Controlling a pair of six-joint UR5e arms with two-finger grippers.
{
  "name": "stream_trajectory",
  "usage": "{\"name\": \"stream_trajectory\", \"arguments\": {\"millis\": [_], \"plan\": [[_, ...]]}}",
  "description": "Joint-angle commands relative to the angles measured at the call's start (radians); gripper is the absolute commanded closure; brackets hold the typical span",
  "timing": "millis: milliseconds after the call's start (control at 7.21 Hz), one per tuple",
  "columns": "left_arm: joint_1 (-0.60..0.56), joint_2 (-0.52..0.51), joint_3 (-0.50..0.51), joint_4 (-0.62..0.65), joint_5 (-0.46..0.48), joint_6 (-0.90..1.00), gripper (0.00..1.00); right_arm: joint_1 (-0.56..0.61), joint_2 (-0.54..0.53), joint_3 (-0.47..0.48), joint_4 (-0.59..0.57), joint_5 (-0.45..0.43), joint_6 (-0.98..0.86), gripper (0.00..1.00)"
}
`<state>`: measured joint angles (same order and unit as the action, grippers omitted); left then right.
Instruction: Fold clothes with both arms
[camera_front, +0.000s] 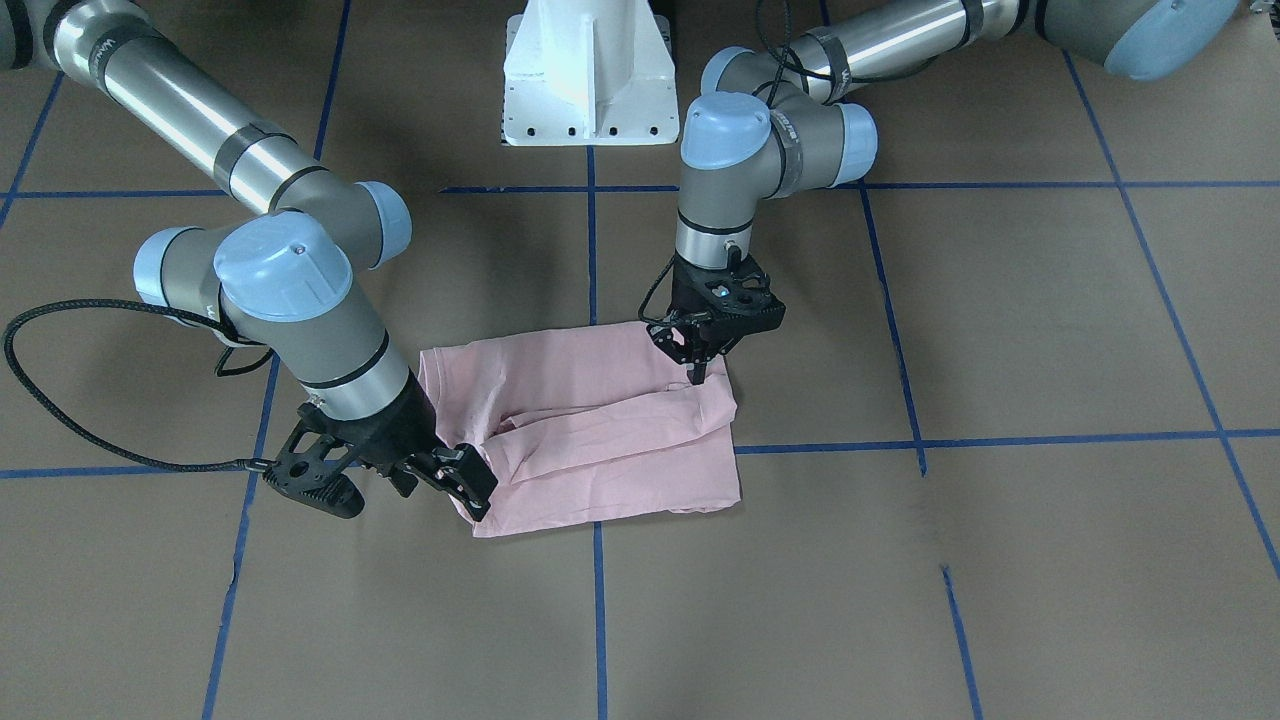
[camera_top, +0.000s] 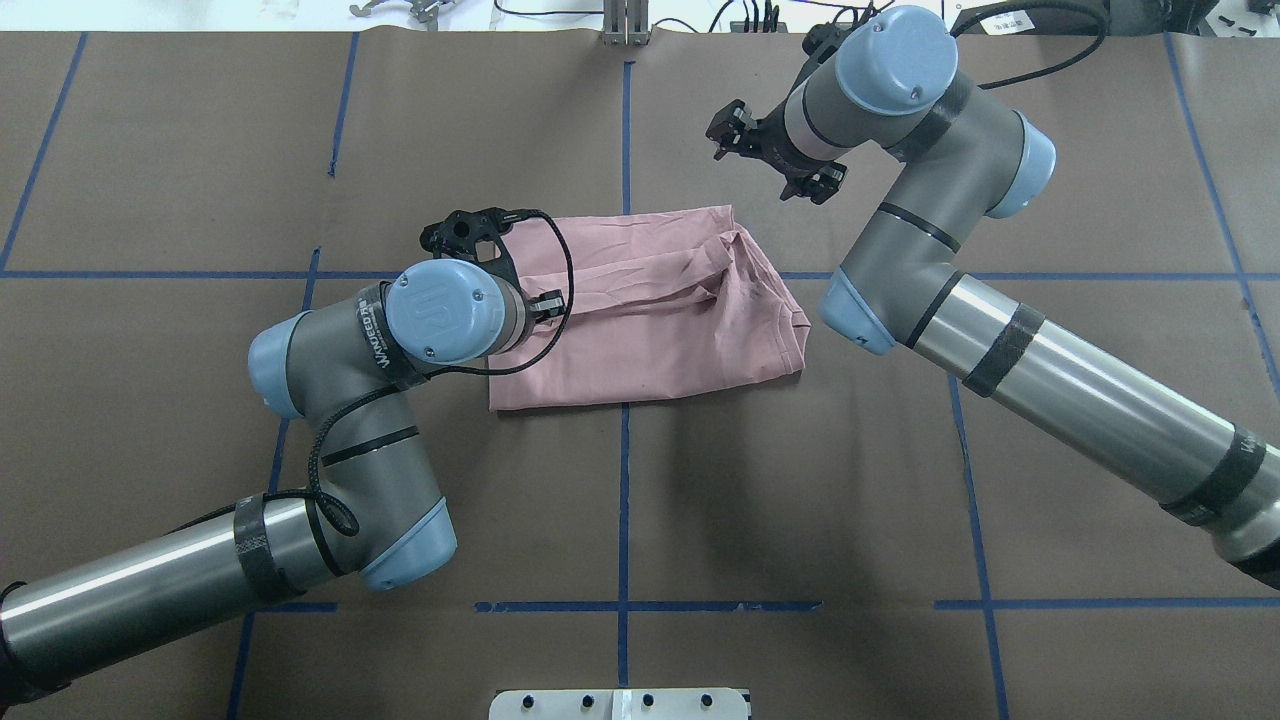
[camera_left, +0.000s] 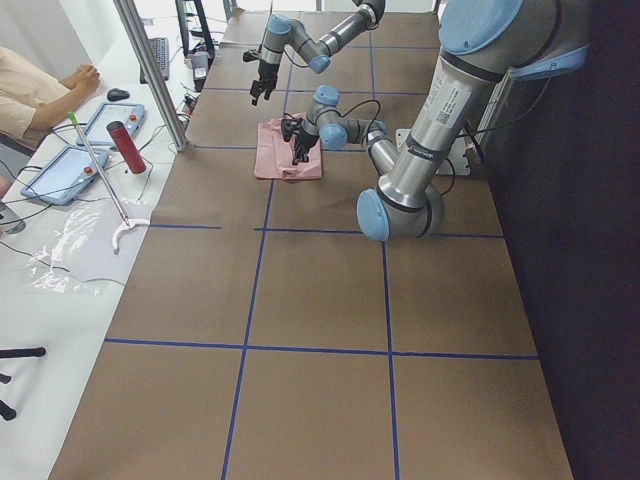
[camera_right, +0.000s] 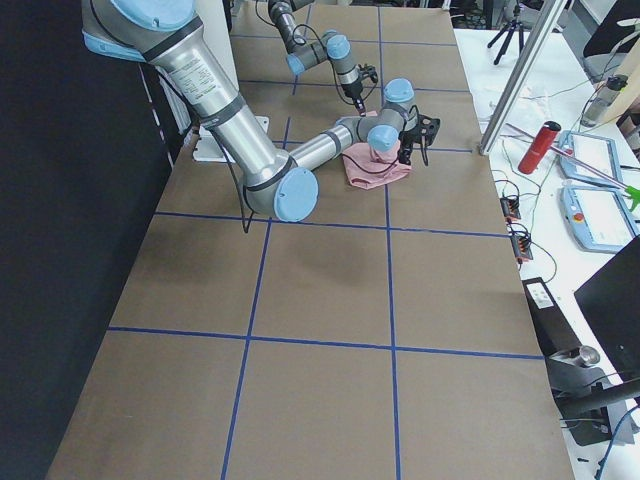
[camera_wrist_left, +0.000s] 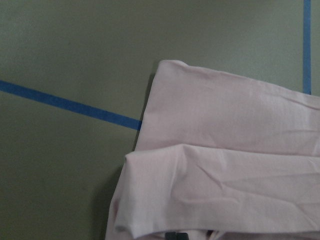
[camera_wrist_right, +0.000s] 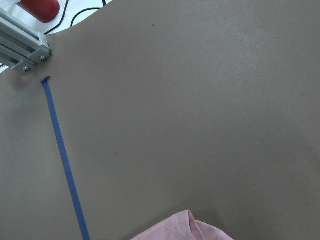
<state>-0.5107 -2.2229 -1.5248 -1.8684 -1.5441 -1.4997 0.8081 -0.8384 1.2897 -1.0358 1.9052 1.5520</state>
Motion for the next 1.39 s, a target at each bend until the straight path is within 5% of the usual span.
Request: {"name": "stream_trajectory", "arguments": {"millis": [0,1248], "plan": [[-0.003,-0.004,0.025,-0.026,-0.007,0.001,1.0,-0.003,0.001,0.0,0.0,0.0,0.002,0.0],[-0.015,0.003,0.017,0.012,-0.139,-0.001,1.0,-0.017,0.001,-0.001,0.002,-0.003,0.003,0.0]]}}
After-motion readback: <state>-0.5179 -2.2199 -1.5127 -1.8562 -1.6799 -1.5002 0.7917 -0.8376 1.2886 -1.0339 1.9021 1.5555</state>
